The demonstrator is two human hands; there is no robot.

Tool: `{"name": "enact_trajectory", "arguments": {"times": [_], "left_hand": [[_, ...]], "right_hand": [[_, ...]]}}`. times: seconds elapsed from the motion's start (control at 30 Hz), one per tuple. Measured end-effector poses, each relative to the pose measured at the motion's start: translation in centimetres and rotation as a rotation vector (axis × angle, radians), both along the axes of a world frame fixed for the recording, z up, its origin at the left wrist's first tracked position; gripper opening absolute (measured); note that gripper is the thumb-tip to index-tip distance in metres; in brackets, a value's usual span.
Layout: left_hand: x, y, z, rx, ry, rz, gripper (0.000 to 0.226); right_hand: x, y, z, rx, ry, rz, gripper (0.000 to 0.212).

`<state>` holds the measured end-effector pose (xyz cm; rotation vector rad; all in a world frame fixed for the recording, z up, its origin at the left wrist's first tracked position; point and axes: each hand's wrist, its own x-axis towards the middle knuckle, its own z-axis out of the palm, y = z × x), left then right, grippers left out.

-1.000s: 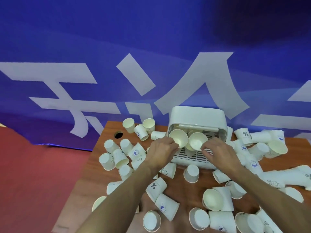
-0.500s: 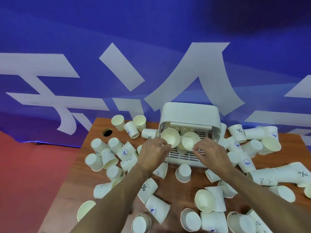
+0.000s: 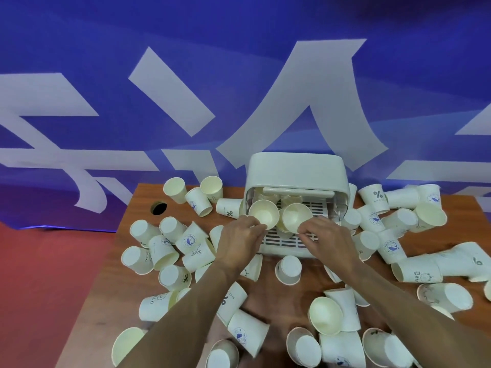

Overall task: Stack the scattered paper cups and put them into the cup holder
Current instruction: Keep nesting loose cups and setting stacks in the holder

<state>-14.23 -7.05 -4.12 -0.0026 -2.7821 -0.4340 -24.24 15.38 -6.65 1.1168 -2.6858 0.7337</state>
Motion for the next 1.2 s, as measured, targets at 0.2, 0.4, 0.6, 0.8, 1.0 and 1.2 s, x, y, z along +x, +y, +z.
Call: {"name": "enact_trajectory", "arguments": {"times": [0.2,0.4,0.6,0.8,1.0,1.2], "left_hand": [[-0.3,-0.4,-1.2,-0.008,-0.126,0.042,0.015],[-1.6,-1.2,-2.5,-0.029,-0.26,0.049,0.025],[-2.6,-1.5,-3.6,-0.058,-0.336,0.02,0.021],[-3.0,-1.7,-3.8,-0.193,-0.357,0.043,0.01],[-3.4,-2.1,-5.0,-0.258,-0.351,0.023,0.019],[-4.2,-2.5,-5.3,-0.296,-0.424,0.008,0.026]], "right_hand": [[-0.1,-0.2,-1.1,-0.034,0.0,-0.008,0.005],[-0.4,-1.0,-1.1,-0.029,-0.008,-0.002,0.005],[-0.4,-1.7,-1.4,-0.038,-0.023,0.018,0.007],[-0.6,-2.3,-2.3,-0.045,-0.025,0.03,0.008],[-0.9,-2.9,-3.0,-0.002,-0.032,0.02,0.008],[-1.3,-3.3,-3.6,0.076,-0.091,-0.013,0.01]]}}
